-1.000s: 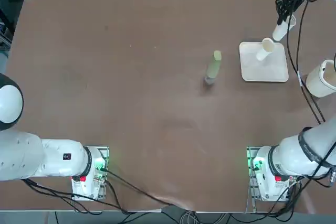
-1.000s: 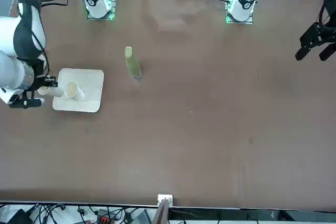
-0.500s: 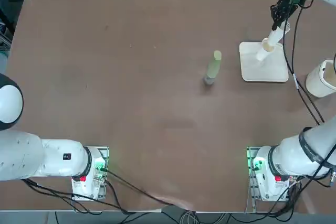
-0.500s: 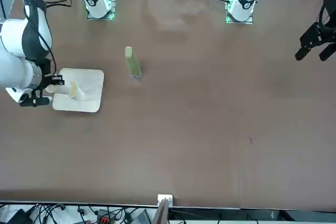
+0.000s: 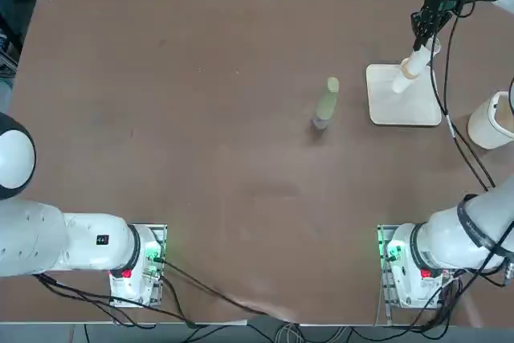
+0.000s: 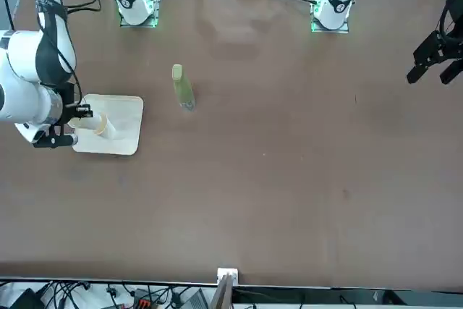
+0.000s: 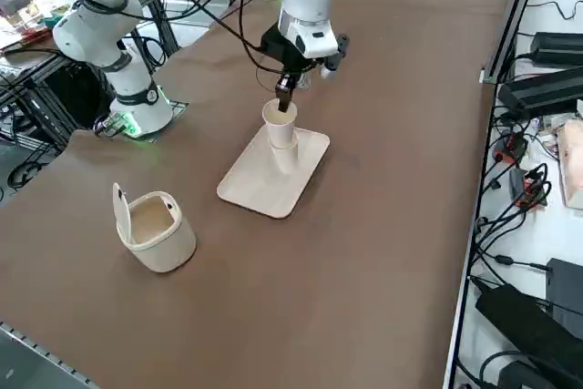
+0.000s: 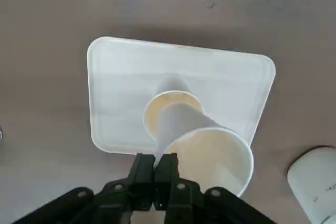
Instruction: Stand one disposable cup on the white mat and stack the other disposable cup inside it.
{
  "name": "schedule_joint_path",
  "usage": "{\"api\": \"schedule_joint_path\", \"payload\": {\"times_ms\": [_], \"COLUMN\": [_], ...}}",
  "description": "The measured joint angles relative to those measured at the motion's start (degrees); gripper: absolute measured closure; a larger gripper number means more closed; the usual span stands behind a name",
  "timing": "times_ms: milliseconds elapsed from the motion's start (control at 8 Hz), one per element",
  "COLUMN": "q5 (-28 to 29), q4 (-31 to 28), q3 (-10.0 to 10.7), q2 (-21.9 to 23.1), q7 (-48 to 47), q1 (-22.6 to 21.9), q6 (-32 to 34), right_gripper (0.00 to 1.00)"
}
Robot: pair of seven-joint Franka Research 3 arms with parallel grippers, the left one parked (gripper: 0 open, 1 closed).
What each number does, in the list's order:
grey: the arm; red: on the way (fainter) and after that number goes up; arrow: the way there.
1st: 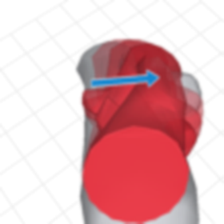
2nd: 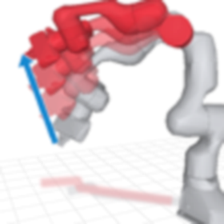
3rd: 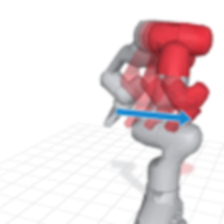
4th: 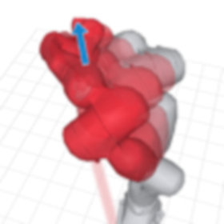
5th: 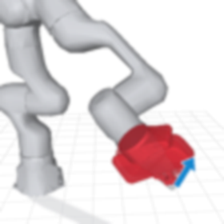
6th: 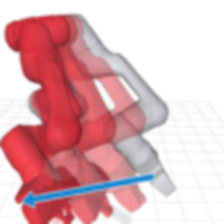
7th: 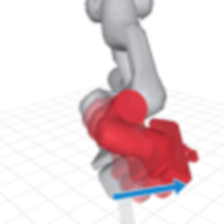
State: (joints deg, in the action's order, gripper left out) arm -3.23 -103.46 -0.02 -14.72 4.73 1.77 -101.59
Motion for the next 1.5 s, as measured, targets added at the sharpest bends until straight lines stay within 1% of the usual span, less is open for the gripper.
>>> {"api": "schedule_joint_path", "payload": {"times_ms": [125,375,500,750,1000,1250,1500], "q5": [0.0,0.0,0.0,0.0,0.03,0.9,3.33], "q4": [-0.1,-0.1,-0.09,0.8,4.1,9.32,15.87], "q3": [0.0,0.0,0.01,0.0,-0.04,-0.34,-0.4], "q2": [-0.2,-0.77,-0.92,-0.86,0.02,2.56,5.21], "q7": [0.0,0.0,0.0,0.0,0.02,0.02,0.02], "q1": [-0.04,-0.04,-0.04,-0.07,-0.36,-0.93,-1.43], "q6": [-0.11,-0.57,-0.89,-1.12,-1.03,2.64,9.35], "right_gripper": [0.96,0.86,0.71,0.37,0.0,0.0,0.0]}}
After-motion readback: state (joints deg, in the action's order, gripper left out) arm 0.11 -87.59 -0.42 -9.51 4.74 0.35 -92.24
